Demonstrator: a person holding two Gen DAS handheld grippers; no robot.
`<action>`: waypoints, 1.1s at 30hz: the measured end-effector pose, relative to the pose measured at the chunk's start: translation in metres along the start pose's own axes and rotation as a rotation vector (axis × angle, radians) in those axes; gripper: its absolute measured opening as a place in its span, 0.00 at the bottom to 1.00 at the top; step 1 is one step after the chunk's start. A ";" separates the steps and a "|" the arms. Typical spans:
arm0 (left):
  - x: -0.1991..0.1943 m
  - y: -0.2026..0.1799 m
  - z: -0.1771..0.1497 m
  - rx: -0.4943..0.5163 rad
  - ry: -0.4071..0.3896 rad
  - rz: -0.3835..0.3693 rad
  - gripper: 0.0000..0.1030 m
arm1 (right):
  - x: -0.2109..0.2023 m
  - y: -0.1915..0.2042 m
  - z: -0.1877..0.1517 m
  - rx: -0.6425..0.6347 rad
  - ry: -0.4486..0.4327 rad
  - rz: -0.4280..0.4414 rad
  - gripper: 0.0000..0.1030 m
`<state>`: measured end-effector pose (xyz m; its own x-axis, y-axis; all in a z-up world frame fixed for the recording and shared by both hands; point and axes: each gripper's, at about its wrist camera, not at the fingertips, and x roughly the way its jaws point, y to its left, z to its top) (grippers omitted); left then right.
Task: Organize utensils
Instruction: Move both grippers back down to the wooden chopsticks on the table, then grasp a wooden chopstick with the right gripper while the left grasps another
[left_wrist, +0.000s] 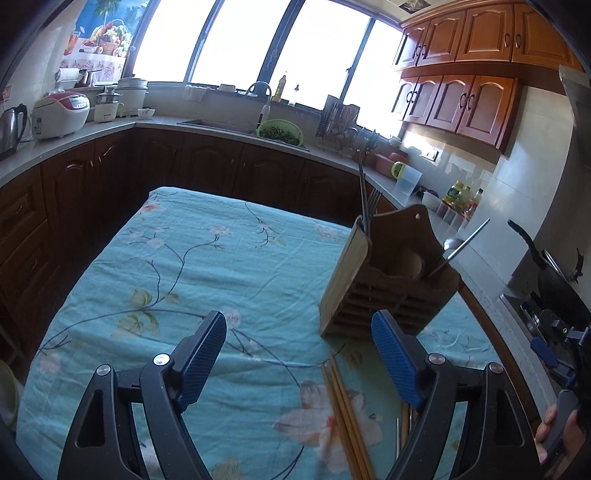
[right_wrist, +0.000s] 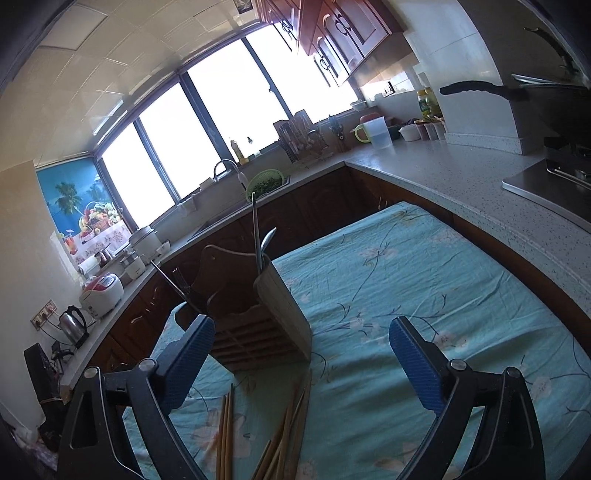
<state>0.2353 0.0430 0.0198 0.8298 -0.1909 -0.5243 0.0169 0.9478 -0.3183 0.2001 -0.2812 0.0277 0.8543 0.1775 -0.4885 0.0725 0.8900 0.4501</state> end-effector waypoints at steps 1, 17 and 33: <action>-0.003 0.000 -0.003 0.001 0.011 0.000 0.78 | -0.001 -0.002 -0.005 0.003 0.010 -0.007 0.94; -0.010 -0.010 -0.032 0.064 0.140 0.018 0.78 | 0.002 -0.008 -0.058 -0.013 0.137 -0.024 0.94; 0.060 -0.061 -0.036 0.252 0.316 0.062 0.77 | 0.095 0.030 -0.092 -0.224 0.427 -0.058 0.48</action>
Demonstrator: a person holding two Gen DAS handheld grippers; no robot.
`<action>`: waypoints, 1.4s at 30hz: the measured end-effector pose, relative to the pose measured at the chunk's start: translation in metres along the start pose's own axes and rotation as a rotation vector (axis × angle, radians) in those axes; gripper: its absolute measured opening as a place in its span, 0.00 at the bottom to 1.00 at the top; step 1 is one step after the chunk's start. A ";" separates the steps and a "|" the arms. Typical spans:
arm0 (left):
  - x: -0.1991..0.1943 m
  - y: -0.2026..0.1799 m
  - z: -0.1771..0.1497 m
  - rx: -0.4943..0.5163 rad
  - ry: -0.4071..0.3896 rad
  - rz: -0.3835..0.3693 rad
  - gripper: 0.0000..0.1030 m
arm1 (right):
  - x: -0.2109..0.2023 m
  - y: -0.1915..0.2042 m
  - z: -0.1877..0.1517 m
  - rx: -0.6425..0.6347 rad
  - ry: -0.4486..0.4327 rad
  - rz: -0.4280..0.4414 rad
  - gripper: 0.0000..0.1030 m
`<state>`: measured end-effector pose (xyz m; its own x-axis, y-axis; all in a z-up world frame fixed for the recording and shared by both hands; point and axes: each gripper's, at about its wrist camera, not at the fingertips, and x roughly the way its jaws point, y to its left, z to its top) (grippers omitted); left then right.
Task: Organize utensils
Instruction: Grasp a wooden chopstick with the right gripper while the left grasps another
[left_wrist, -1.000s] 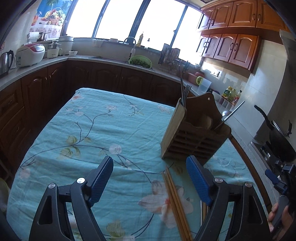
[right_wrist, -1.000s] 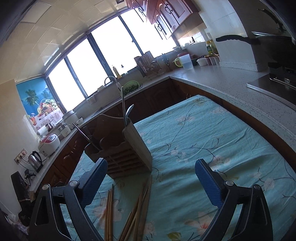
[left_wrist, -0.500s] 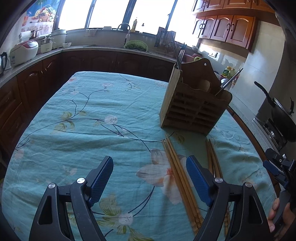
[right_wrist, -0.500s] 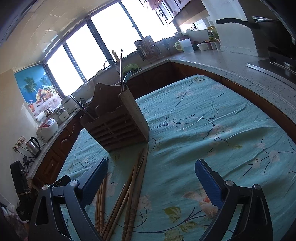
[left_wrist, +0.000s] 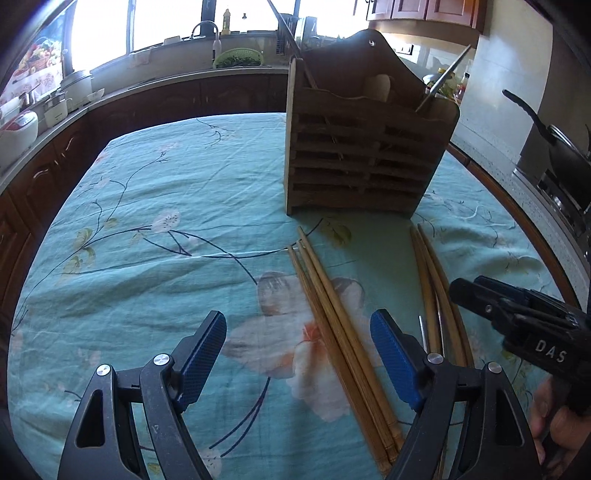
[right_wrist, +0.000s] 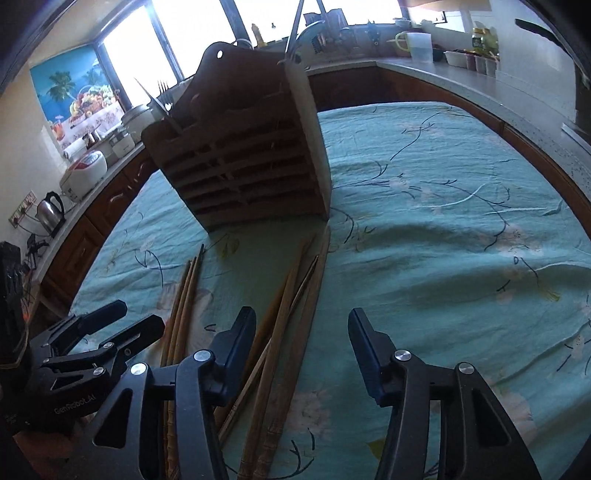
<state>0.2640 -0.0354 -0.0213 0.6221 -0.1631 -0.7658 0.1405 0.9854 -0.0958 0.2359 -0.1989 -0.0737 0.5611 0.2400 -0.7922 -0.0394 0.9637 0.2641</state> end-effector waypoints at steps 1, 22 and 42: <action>0.006 -0.001 0.001 0.012 0.010 0.005 0.77 | 0.006 0.003 -0.001 -0.019 0.023 -0.011 0.46; -0.013 0.026 -0.013 0.026 0.039 -0.012 0.73 | -0.042 -0.071 -0.015 0.089 -0.010 -0.093 0.32; 0.041 0.044 0.020 0.053 0.061 0.080 0.36 | -0.014 -0.076 0.014 0.200 -0.025 -0.005 0.11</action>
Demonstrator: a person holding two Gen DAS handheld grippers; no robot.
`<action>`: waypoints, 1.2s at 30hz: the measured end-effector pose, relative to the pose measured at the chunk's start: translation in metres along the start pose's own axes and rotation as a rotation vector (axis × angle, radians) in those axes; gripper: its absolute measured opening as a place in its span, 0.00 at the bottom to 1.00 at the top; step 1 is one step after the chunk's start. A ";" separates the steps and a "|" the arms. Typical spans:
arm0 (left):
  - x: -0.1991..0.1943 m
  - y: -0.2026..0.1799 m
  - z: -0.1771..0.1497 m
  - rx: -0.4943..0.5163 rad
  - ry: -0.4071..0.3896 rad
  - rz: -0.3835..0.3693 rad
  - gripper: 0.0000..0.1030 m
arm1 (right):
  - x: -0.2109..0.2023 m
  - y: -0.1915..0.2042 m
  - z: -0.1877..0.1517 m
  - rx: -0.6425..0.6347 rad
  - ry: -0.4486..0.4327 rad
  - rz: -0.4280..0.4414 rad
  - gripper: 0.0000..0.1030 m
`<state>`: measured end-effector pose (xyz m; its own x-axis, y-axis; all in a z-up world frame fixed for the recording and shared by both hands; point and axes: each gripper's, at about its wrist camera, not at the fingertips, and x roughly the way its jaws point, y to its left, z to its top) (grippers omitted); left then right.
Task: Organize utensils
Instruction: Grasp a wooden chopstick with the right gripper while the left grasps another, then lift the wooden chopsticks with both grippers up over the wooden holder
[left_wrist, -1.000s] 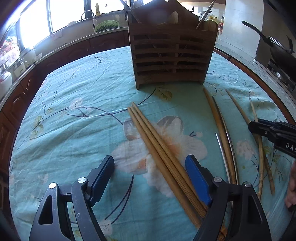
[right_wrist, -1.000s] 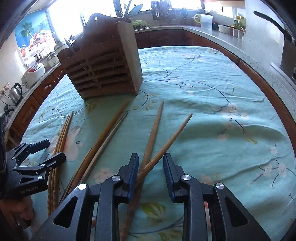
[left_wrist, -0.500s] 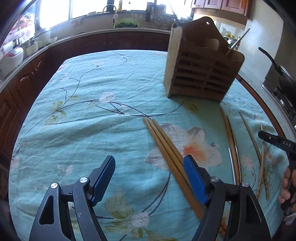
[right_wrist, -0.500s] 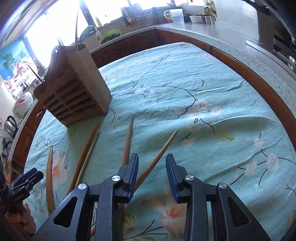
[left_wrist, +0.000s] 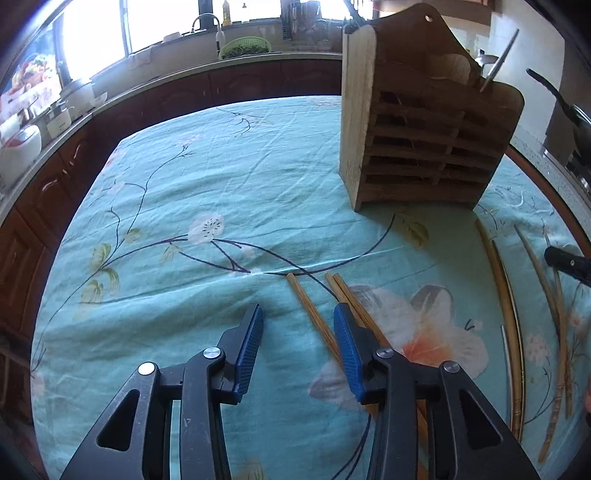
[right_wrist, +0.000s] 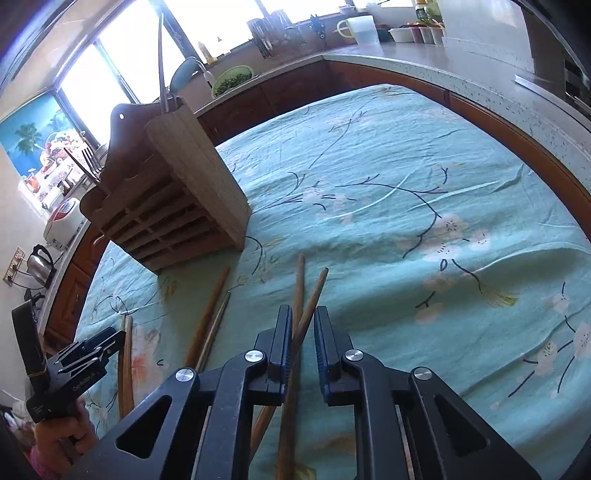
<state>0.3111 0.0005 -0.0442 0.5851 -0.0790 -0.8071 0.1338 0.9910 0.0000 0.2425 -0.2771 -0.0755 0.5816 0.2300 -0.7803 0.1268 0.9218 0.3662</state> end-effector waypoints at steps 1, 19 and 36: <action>0.000 0.001 0.000 0.001 0.004 -0.011 0.35 | -0.002 0.002 0.000 -0.004 -0.005 0.008 0.11; -0.078 0.010 -0.001 -0.023 -0.136 -0.181 0.03 | -0.066 0.053 0.004 -0.107 -0.121 0.113 0.07; -0.208 0.049 -0.018 -0.089 -0.383 -0.306 0.03 | -0.130 0.098 0.027 -0.204 -0.288 0.175 0.06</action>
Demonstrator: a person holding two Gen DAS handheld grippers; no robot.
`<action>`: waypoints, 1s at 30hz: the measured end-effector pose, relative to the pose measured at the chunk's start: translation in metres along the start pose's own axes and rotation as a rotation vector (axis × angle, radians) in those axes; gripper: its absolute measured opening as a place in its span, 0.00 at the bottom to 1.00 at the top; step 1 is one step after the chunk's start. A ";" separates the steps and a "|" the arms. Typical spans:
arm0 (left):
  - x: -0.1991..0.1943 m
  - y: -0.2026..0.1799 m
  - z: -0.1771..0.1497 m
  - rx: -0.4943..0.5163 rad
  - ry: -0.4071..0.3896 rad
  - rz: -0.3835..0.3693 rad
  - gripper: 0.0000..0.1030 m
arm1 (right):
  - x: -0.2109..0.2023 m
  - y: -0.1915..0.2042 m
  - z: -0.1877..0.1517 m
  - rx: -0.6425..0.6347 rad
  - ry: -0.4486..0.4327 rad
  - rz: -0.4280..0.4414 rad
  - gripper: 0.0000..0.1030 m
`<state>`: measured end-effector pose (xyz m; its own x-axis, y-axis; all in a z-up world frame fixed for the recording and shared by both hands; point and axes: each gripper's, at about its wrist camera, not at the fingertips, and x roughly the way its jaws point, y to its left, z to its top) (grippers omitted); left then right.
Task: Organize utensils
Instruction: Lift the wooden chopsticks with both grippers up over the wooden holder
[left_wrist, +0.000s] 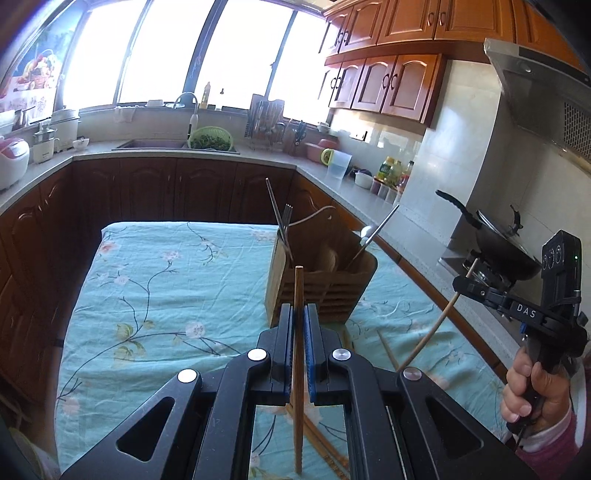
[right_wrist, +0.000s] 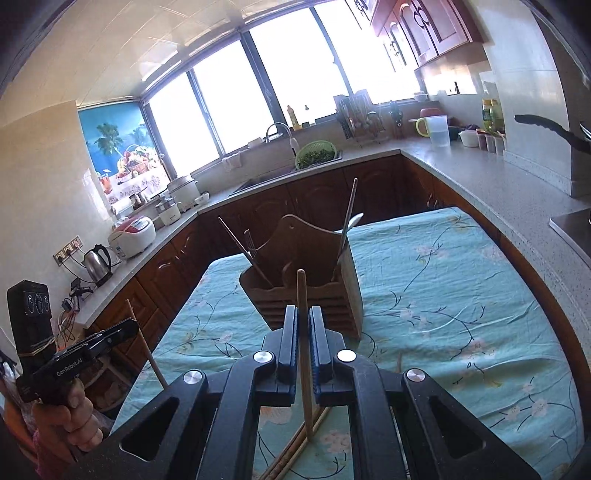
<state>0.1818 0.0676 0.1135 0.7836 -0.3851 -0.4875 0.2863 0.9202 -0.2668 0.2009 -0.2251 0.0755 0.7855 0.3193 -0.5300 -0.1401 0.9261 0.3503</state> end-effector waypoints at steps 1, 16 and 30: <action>-0.003 0.000 0.001 -0.001 -0.007 0.000 0.03 | 0.000 0.001 0.002 -0.002 -0.005 0.001 0.05; 0.005 0.000 0.016 -0.001 -0.067 -0.002 0.03 | 0.002 0.002 0.016 -0.005 -0.032 0.007 0.05; 0.024 -0.006 0.074 0.015 -0.236 -0.012 0.03 | -0.003 0.006 0.090 -0.007 -0.213 0.004 0.05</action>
<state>0.2399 0.0581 0.1653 0.8870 -0.3703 -0.2758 0.3027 0.9174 -0.2582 0.2526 -0.2389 0.1485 0.8943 0.2744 -0.3534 -0.1474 0.9264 0.3464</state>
